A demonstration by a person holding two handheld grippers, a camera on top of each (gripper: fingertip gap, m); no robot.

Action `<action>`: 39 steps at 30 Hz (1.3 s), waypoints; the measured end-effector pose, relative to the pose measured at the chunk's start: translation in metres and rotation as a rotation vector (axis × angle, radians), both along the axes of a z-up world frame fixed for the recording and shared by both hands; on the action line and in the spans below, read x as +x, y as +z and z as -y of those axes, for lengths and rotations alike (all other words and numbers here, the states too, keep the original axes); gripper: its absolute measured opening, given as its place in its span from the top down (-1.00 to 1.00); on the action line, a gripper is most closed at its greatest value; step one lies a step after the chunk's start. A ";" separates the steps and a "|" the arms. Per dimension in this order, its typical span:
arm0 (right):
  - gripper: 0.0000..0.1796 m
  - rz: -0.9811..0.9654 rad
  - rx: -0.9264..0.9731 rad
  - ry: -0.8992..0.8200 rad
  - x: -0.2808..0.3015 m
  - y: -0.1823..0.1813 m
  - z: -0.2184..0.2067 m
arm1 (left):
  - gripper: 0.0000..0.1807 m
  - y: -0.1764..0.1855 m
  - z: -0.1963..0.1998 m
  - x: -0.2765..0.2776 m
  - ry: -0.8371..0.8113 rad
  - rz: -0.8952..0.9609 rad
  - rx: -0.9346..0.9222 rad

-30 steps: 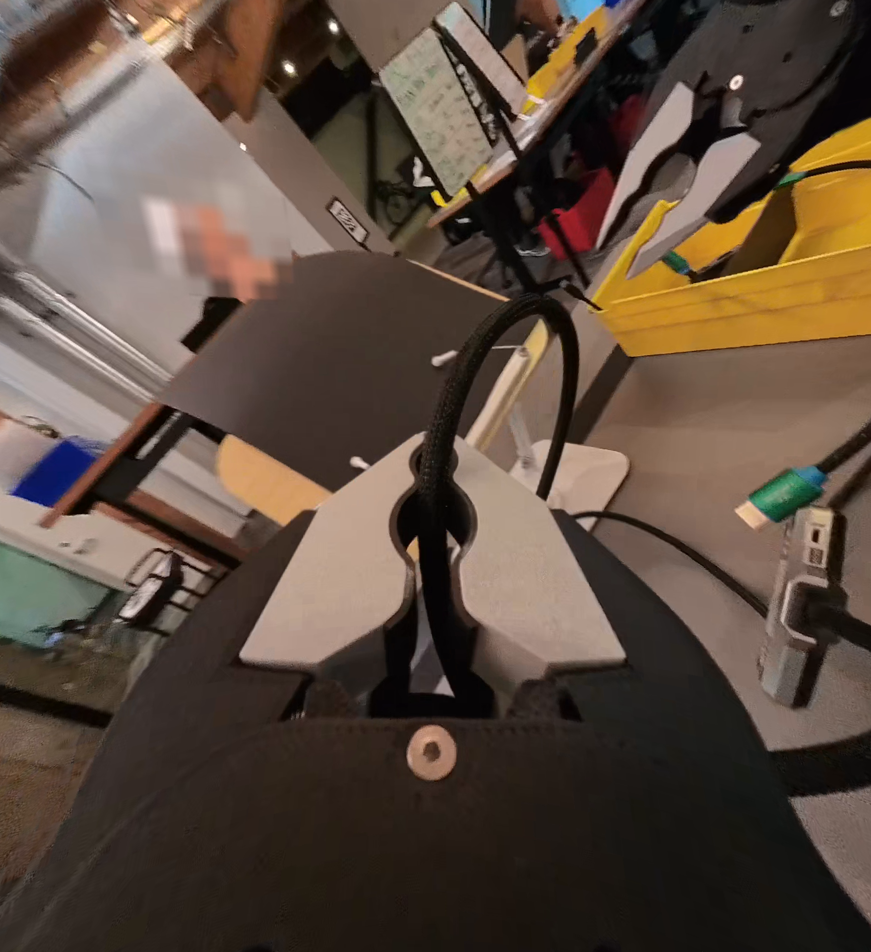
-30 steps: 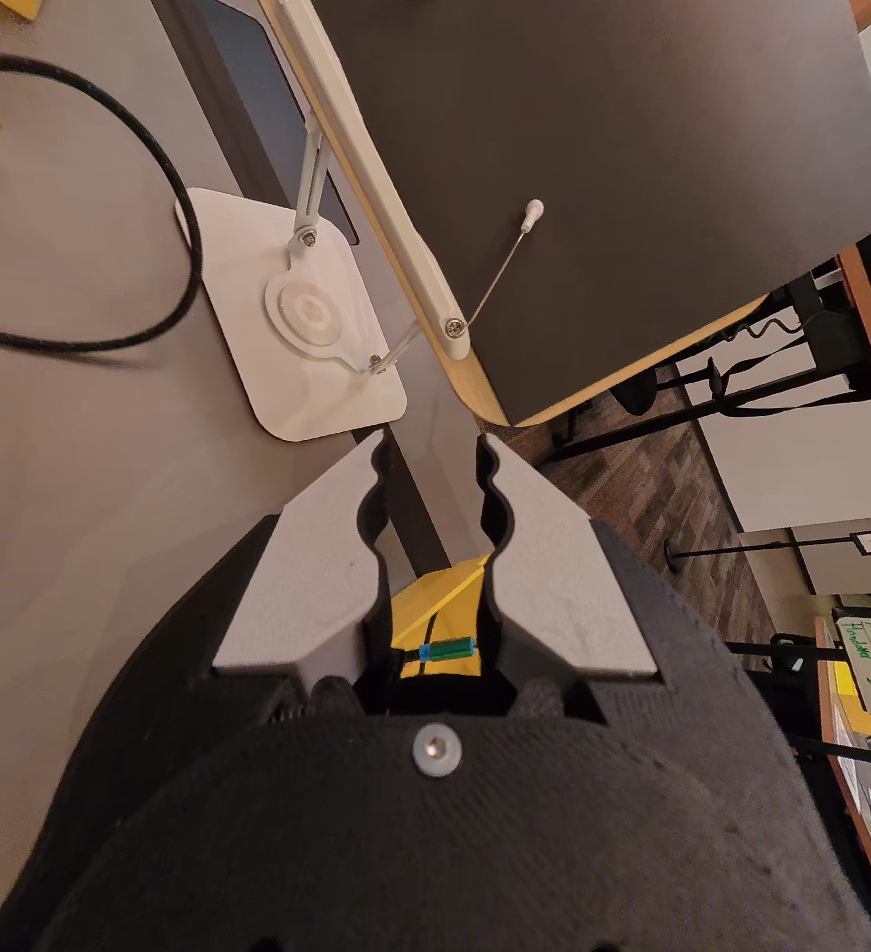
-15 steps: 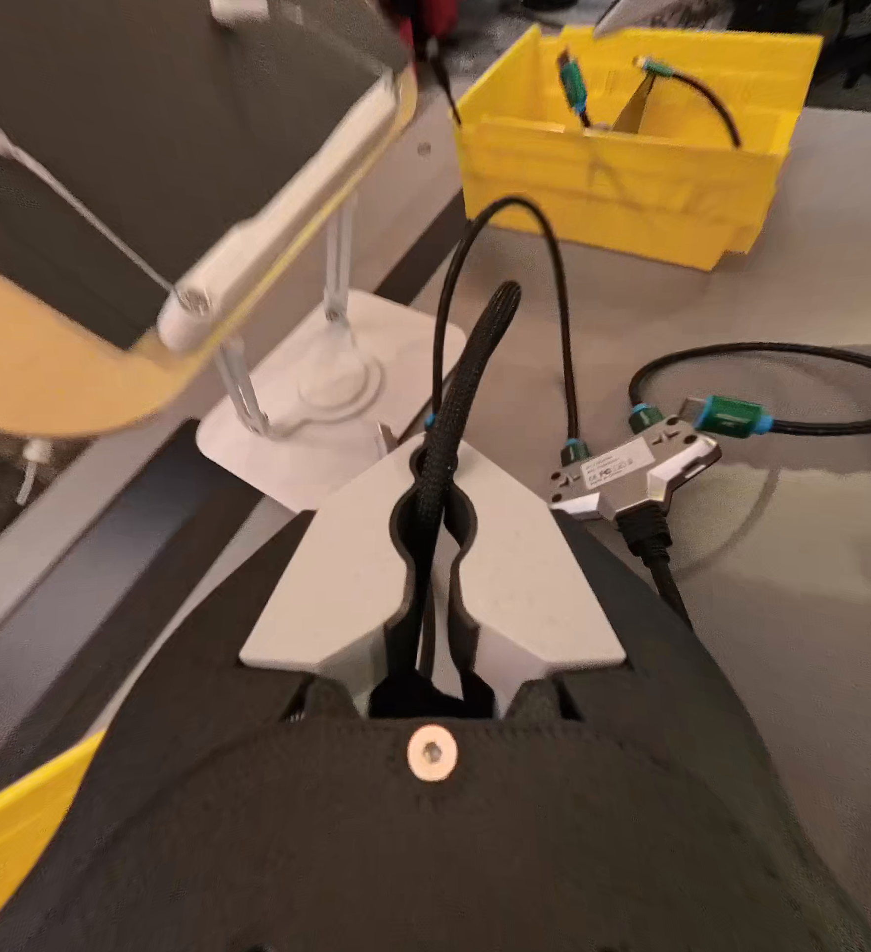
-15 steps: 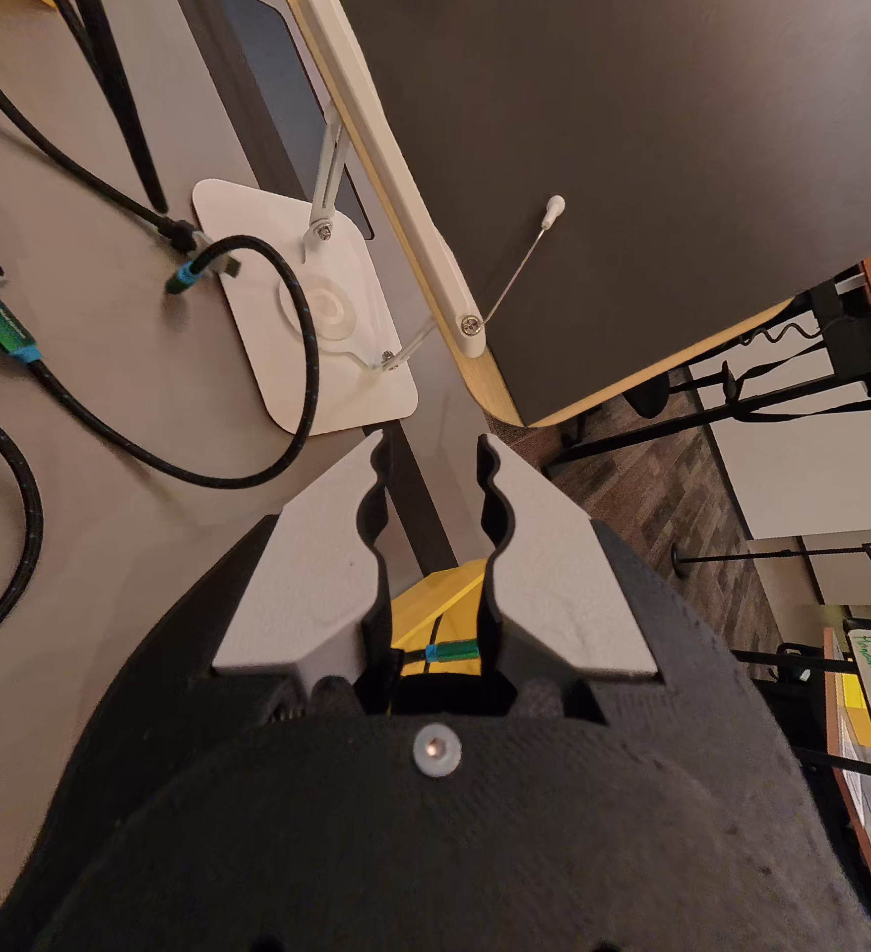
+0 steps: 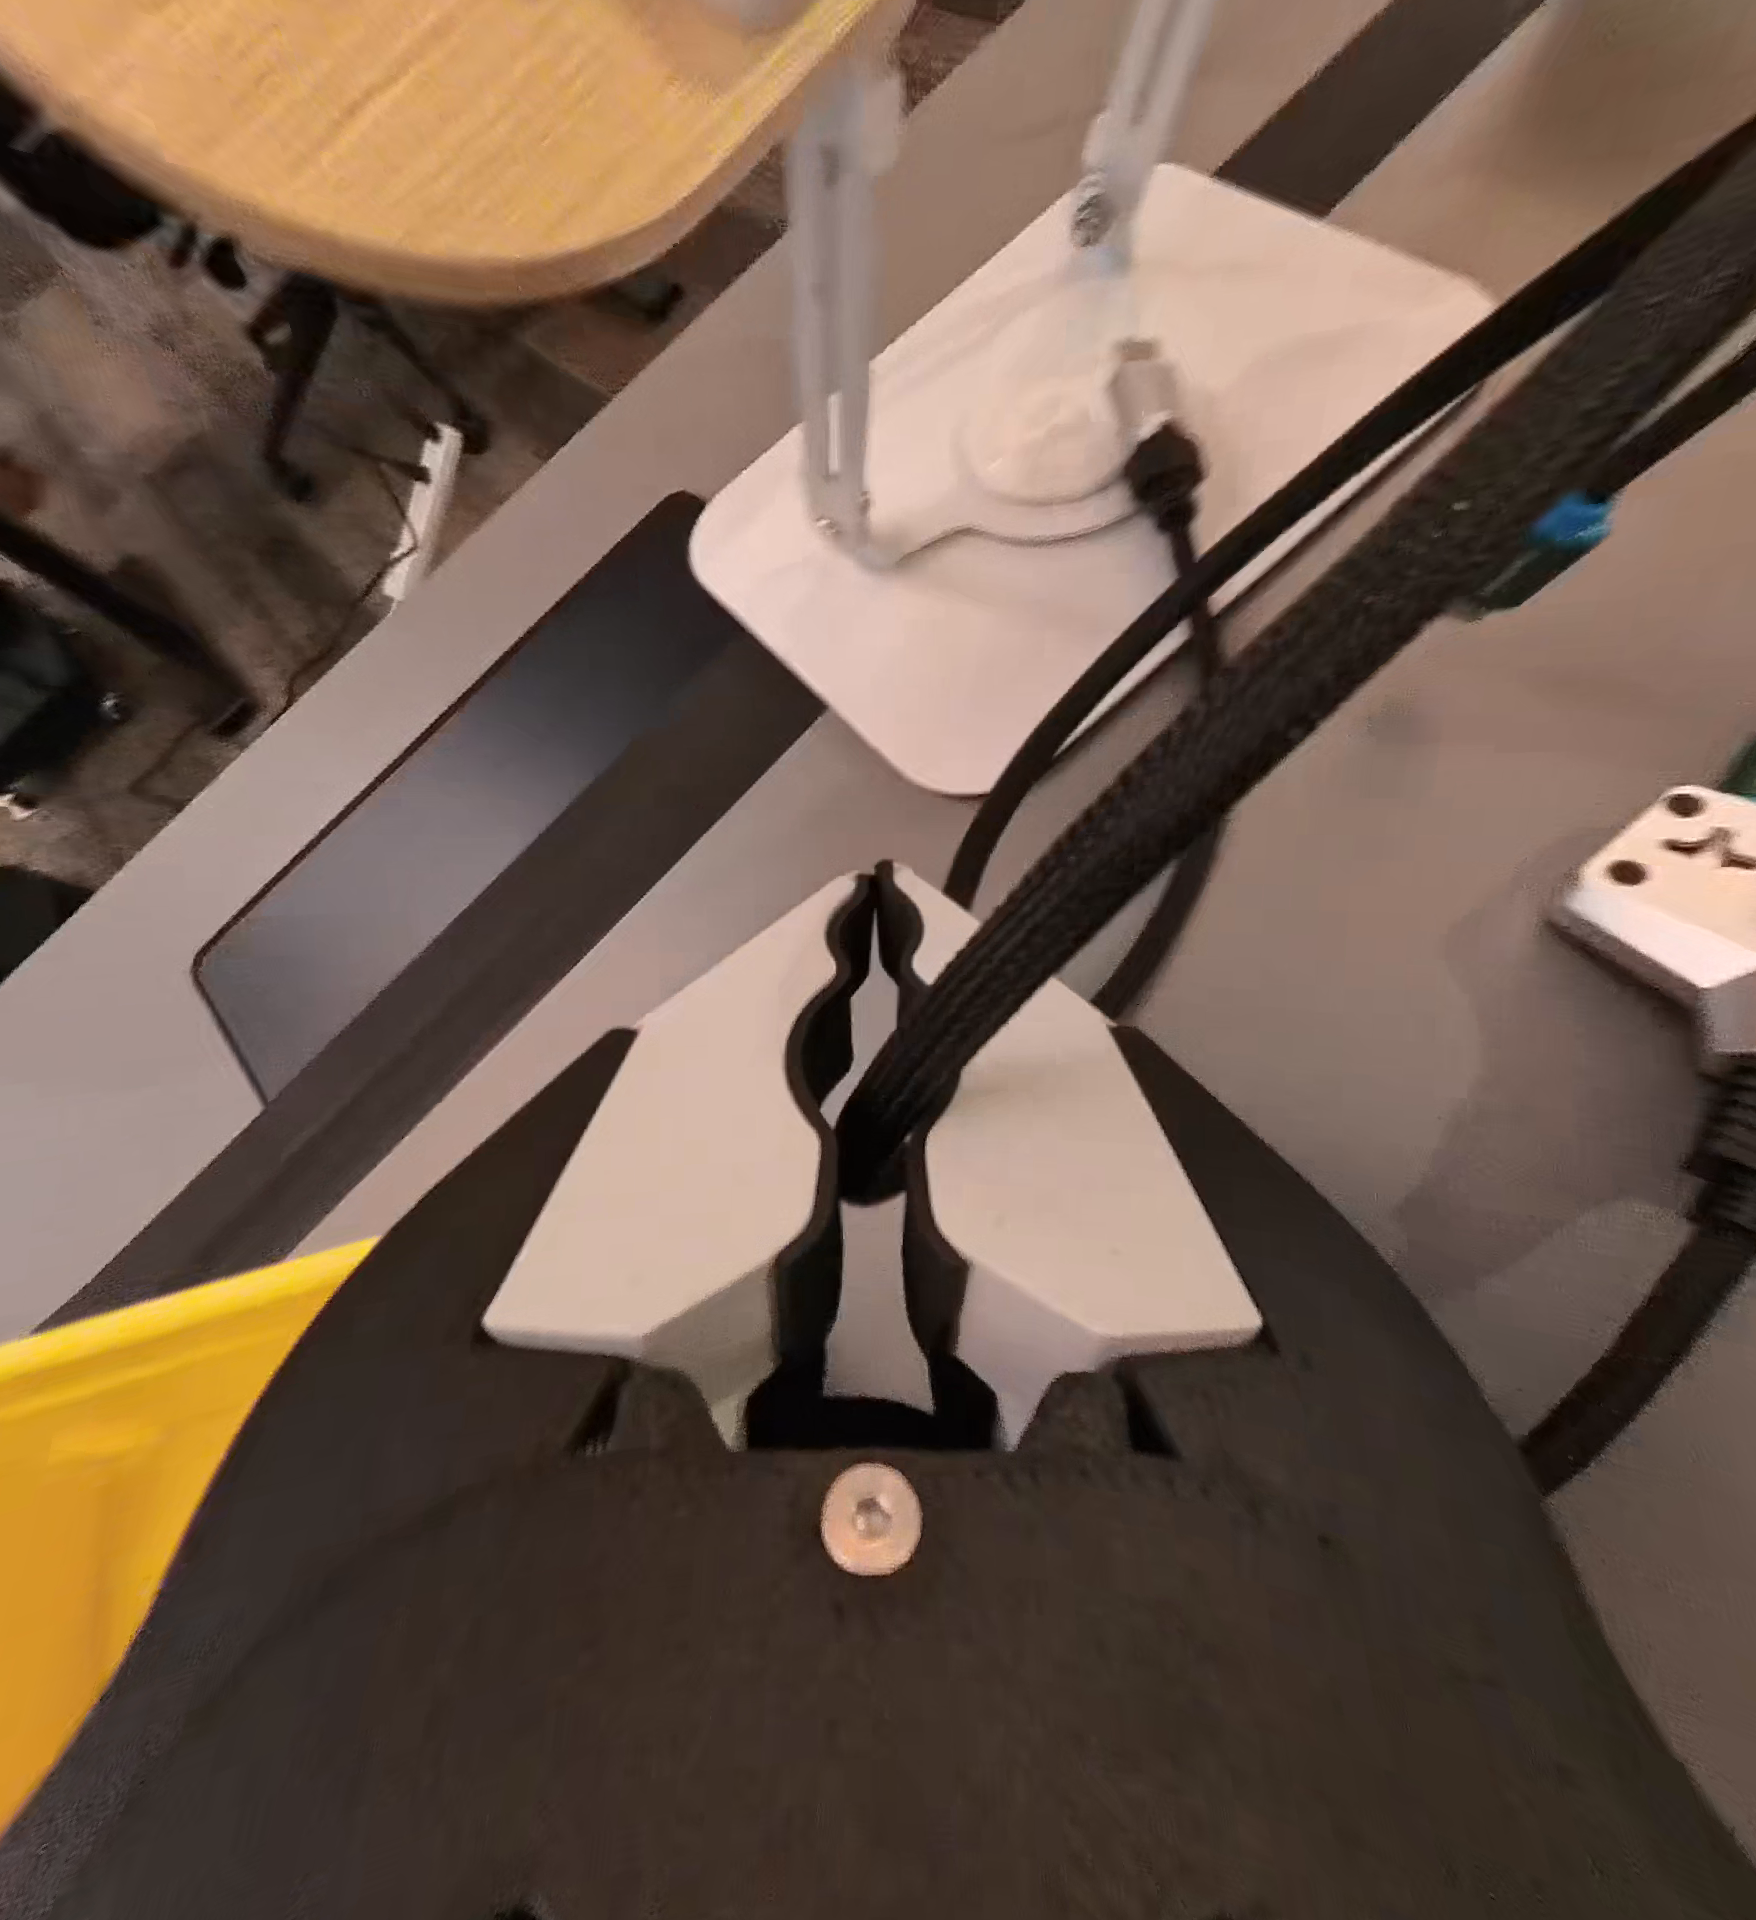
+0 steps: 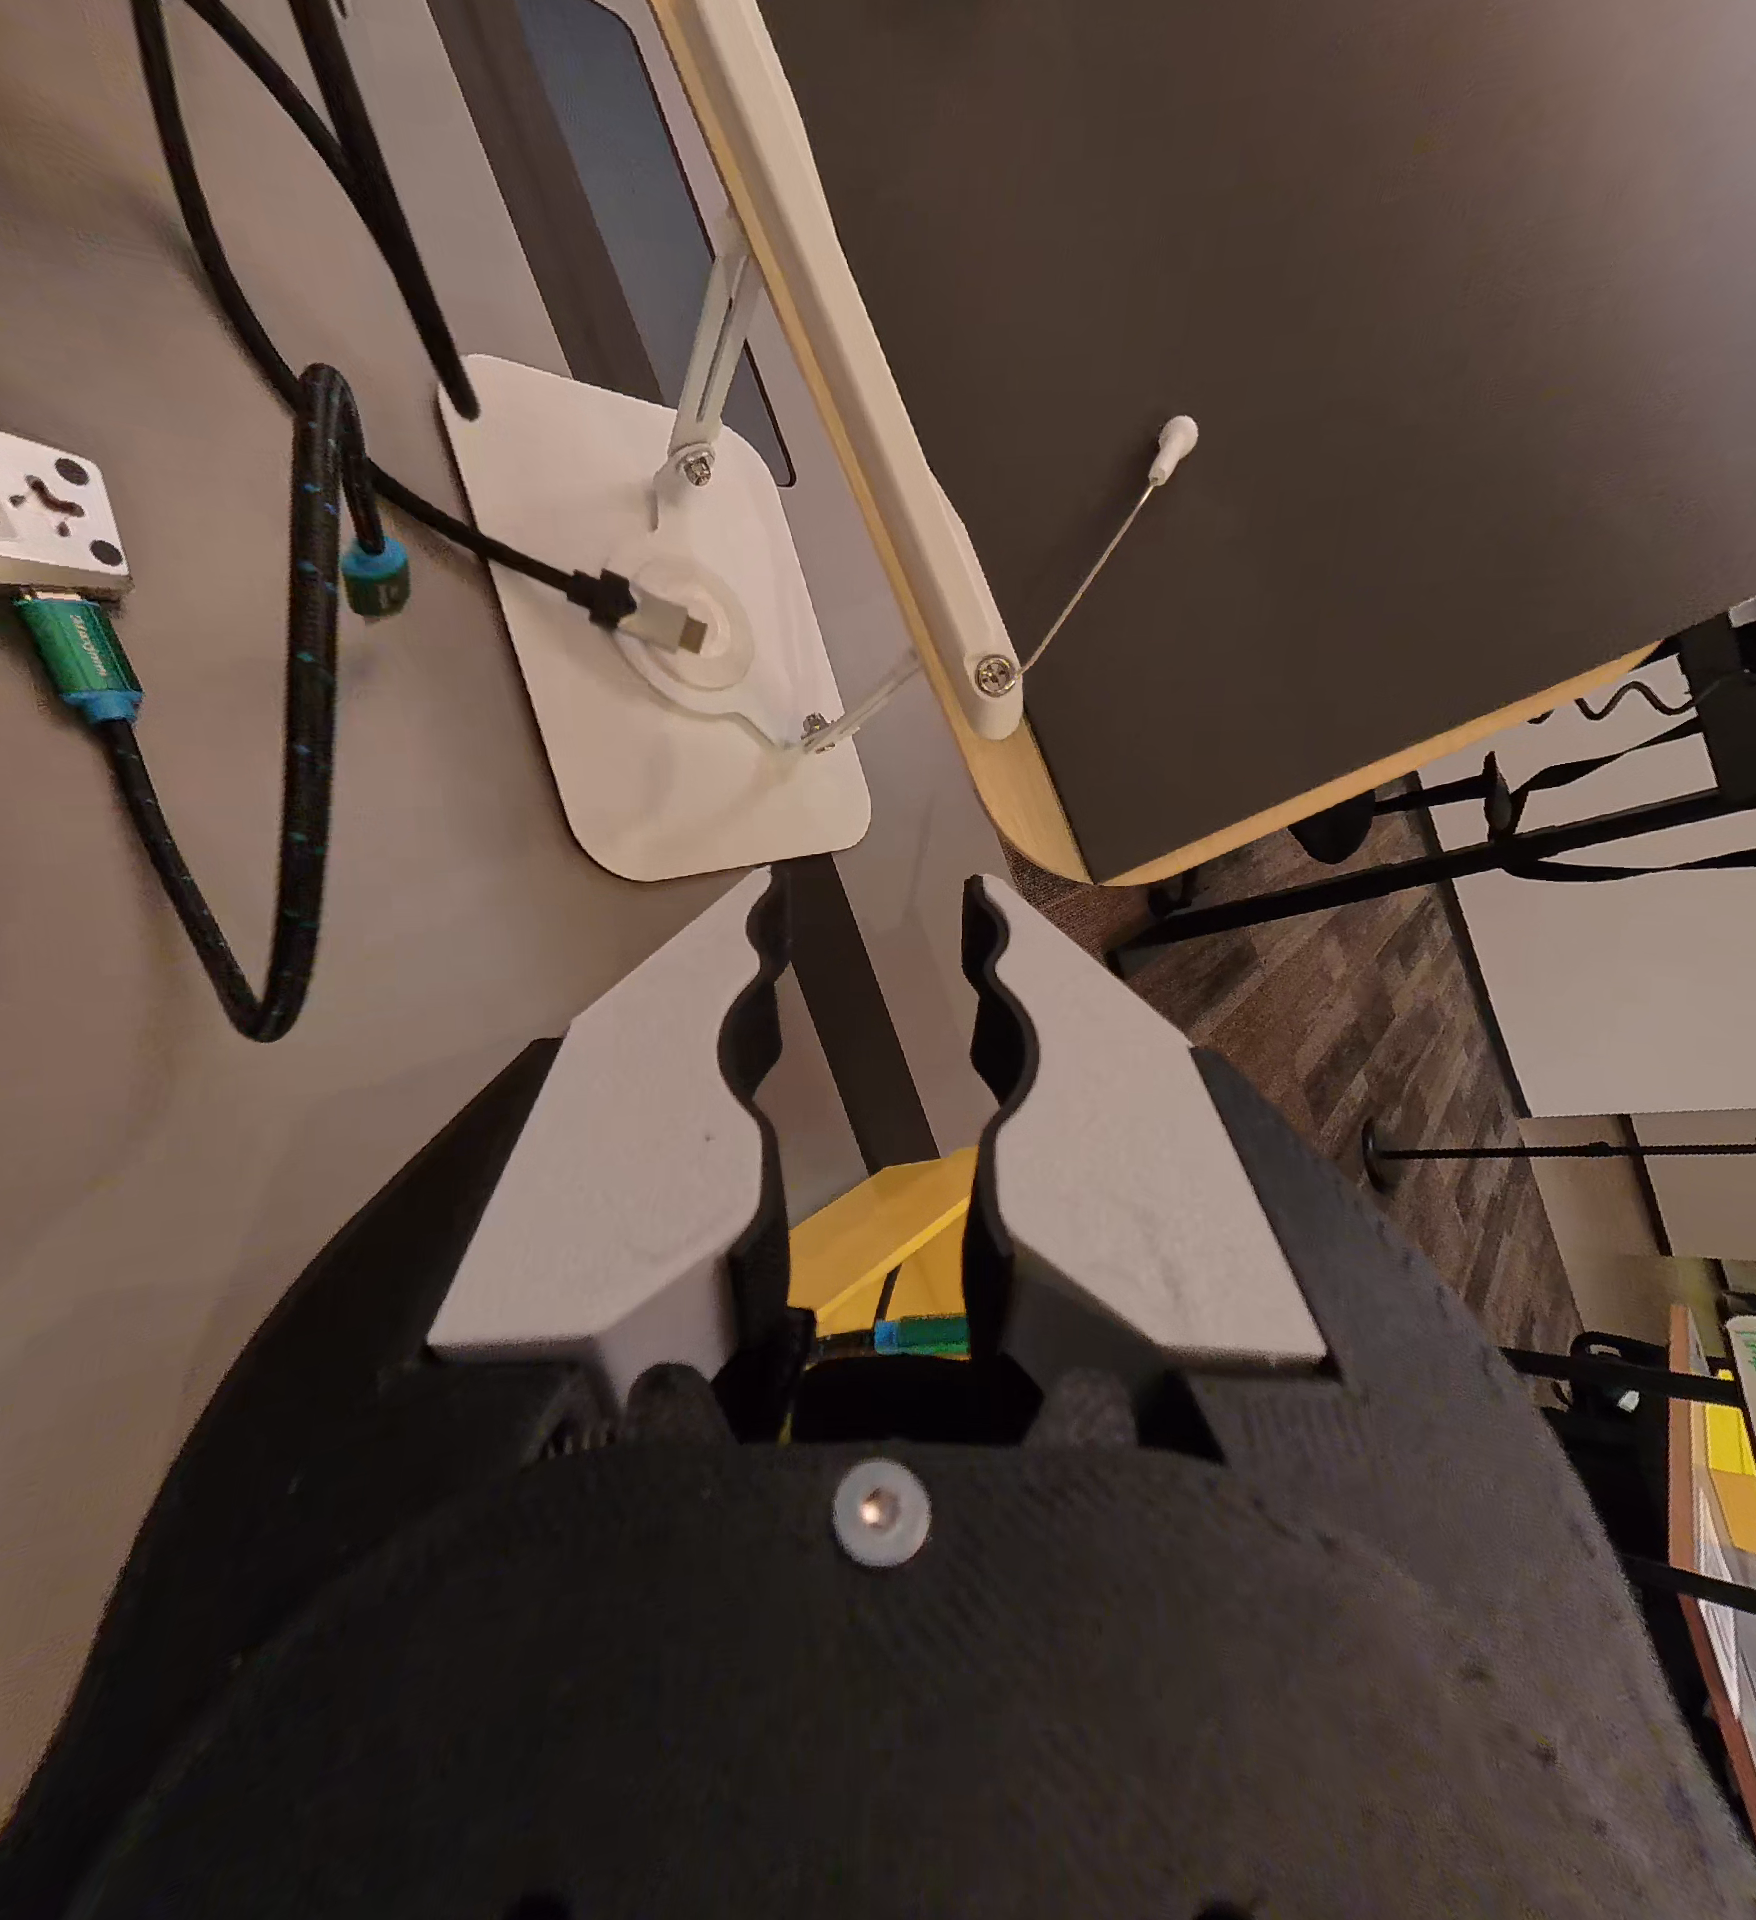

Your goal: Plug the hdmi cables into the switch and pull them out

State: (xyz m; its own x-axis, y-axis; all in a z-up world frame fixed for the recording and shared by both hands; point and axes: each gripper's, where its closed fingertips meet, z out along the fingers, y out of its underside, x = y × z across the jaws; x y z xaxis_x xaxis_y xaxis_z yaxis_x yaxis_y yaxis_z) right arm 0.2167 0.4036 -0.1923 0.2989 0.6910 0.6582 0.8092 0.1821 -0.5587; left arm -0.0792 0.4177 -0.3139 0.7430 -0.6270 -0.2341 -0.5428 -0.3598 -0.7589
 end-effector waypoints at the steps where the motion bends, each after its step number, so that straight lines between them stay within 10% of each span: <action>1: 0.65 0.001 -0.001 0.002 -0.001 0.000 0.000 | 1.00 -0.002 -0.004 -0.007 0.024 0.006 0.005; 13: 0.65 0.022 -0.013 0.020 -0.004 -0.006 0.002 | 0.98 -0.032 0.018 -0.005 -0.050 -0.070 -0.166; 32: 0.65 0.008 -0.005 0.042 -0.007 -0.001 0.006 | -0.32 -0.016 0.089 -0.009 -0.227 -0.308 -0.261; 39: 0.65 0.003 -0.002 0.055 -0.010 0.001 0.009 | 0.08 0.021 0.112 -0.102 0.075 -0.494 -0.174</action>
